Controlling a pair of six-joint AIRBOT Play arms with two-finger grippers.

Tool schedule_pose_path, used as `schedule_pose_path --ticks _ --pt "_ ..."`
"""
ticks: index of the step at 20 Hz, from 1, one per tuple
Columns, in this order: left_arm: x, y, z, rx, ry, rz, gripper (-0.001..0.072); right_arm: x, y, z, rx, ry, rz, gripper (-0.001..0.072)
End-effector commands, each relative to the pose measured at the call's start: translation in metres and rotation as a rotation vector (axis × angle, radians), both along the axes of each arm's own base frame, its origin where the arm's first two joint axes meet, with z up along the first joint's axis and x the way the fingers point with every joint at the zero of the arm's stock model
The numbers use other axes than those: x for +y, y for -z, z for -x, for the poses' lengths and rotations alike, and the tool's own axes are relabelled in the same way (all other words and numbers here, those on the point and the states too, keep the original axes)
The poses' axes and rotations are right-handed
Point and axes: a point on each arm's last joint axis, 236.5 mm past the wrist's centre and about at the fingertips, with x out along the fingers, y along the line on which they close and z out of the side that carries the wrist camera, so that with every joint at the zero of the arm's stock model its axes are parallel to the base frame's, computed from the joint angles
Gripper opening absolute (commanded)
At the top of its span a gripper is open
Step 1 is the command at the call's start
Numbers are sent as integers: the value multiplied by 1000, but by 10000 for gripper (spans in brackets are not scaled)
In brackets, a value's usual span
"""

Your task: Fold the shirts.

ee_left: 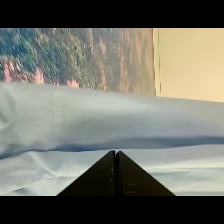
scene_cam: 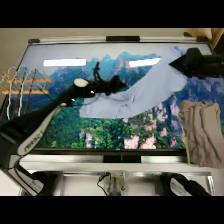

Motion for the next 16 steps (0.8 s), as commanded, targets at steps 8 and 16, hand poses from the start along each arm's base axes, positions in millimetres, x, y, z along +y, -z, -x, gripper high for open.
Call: schedule_pose_path --ticks 8,16 --pt "328 -218 33 -387 -370 -282 32 257 146 -58 18 -197 -58 72" --pt "345 -255 110 -463 -357 -424 33 321 220 -61 133 -112 -189 659"
